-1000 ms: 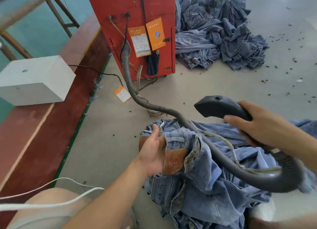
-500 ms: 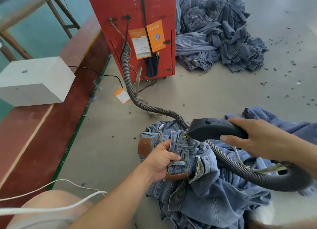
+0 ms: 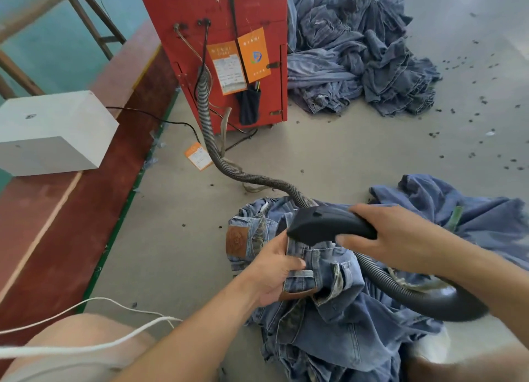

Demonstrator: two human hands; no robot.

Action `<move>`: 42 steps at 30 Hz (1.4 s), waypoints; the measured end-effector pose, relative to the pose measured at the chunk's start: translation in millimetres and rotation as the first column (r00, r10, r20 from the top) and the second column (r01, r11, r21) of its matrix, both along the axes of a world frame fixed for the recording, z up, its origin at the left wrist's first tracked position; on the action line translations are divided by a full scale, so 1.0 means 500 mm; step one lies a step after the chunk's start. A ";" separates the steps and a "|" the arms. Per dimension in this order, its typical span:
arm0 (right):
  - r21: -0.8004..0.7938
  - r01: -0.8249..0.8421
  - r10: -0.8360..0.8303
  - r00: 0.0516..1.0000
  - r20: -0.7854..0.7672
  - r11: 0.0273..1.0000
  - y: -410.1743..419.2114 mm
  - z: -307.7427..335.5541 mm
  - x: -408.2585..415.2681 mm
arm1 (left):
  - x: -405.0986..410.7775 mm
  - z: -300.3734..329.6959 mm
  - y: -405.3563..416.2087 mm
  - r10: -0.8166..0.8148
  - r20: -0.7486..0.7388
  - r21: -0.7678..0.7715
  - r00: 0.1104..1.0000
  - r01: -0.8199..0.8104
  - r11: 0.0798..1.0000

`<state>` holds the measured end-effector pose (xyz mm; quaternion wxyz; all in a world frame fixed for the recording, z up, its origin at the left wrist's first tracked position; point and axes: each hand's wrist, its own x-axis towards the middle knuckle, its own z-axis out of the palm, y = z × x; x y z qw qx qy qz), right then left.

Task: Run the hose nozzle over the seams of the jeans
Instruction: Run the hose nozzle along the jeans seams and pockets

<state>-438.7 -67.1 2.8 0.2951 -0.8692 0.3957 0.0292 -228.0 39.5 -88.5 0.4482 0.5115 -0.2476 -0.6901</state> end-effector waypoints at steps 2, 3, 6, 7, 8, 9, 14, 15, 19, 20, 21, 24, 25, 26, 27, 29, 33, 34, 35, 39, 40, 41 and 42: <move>-0.058 0.090 -0.090 0.996 0.015 0.994 -0.006 -0.016 0.020 | -0.002 -0.007 0.003 0.040 -0.075 0.045 0.996 -0.036 0.998; -0.082 0.153 -0.151 0.988 0.032 0.985 -0.016 -0.015 0.023 | -0.001 -0.008 0.003 0.047 -0.139 0.052 0.989 -0.040 0.998; -0.008 0.277 -0.275 0.957 0.094 0.961 -0.043 0.007 -0.005 | 0.015 0.003 -0.005 0.071 -0.407 0.074 0.911 -0.044 0.996; 0.031 0.263 -0.265 0.959 0.101 0.964 -0.047 0.015 -0.020 | 0.020 0.005 -0.010 0.094 -0.461 0.124 0.882 -0.041 0.991; 0.067 0.232 -0.238 0.966 0.106 0.971 -0.048 0.021 -0.033 | 0.025 0.006 -0.014 0.117 -0.481 0.179 0.869 -0.034 0.983; 0.101 0.199 -0.210 0.971 0.110 0.975 -0.047 0.025 -0.041 | 0.028 0.006 -0.018 0.139 -0.478 0.229 0.867 -0.030 0.973; 0.127 0.119 -0.125 0.991 0.042 0.985 -0.037 0.033 -0.041 | 0.019 -0.003 -0.028 0.229 -0.330 0.399 0.916 -0.085 0.913; 0.122 0.128 -0.133 0.991 0.031 0.984 -0.036 0.035 -0.042 | 0.015 -0.007 -0.025 0.232 -0.291 0.412 0.928 -0.097 0.906; 0.086 0.180 -0.184 0.982 0.033 0.980 -0.041 0.048 -0.048 | 0.020 -0.003 -0.020 0.260 -0.286 0.252 0.922 -0.189 0.949; 0.080 0.195 -0.199 0.979 0.041 0.977 -0.043 0.051 -0.051 | 0.030 0.008 -0.023 0.266 -0.304 0.175 0.915 -0.220 0.960; 0.080 0.213 -0.217 0.974 0.057 0.974 -0.045 0.055 -0.055 | 0.043 0.020 -0.029 0.271 -0.307 0.089 0.912 -0.256 0.963; 0.079 0.260 -0.270 0.950 0.156 0.962 -0.049 0.067 -0.068 | 0.089 0.048 -0.049 0.303 -0.211 -0.067 0.929 -0.323 0.944; 0.076 0.263 -0.273 0.942 0.195 0.962 -0.049 0.069 -0.071 | 0.097 0.049 -0.051 0.314 -0.177 -0.066 0.933 -0.330 0.942; 0.074 0.257 -0.267 0.936 0.228 0.964 -0.048 0.072 -0.072 | 0.098 0.046 -0.051 0.319 -0.150 -0.051 0.936 -0.329 0.943; 0.076 0.244 -0.255 0.933 0.255 0.967 -0.045 0.073 -0.070 | 0.095 0.041 -0.048 0.316 -0.126 -0.032 0.940 -0.323 0.946; 0.084 0.205 -0.220 0.939 0.266 0.975 -0.037 0.069 -0.063 | 0.081 0.033 -0.041 0.298 -0.135 0.000 0.945 -0.301 0.954; 0.048 0.078 -0.083 0.990 0.112 0.996 -0.007 0.035 -0.026 | 0.064 0.025 -0.031 0.199 -0.184 -0.034 0.963 -0.209 0.977; 0.029 0.052 -0.054 0.995 0.085 0.998 -0.001 0.025 -0.011 | 0.059 0.024 -0.027 0.168 -0.171 -0.041 0.971 -0.177 0.983; 0.006 0.042 -0.042 0.996 0.078 0.999 0.003 0.017 0.002 | 0.053 0.022 -0.023 0.140 -0.158 -0.040 0.978 -0.148 0.988; -0.092 0.149 -0.136 0.981 0.139 0.985 0.005 -0.008 0.034 | 0.049 0.016 -0.019 0.094 -0.119 -0.045 0.988 -0.100 0.994; -0.120 0.187 -0.168 0.974 0.152 0.975 0.004 -0.011 0.033 | 0.053 0.016 -0.021 0.089 -0.100 -0.054 0.991 -0.095 0.994; -0.129 0.217 -0.195 0.967 0.165 0.968 0.002 -0.012 0.029 | 0.058 0.017 -0.023 0.082 -0.086 -0.064 0.993 -0.088 0.994; -0.116 0.226 -0.205 0.964 0.171 0.967 0.001 -0.011 0.022 | 0.060 0.017 -0.023 0.080 -0.070 -0.062 0.994 -0.084 0.995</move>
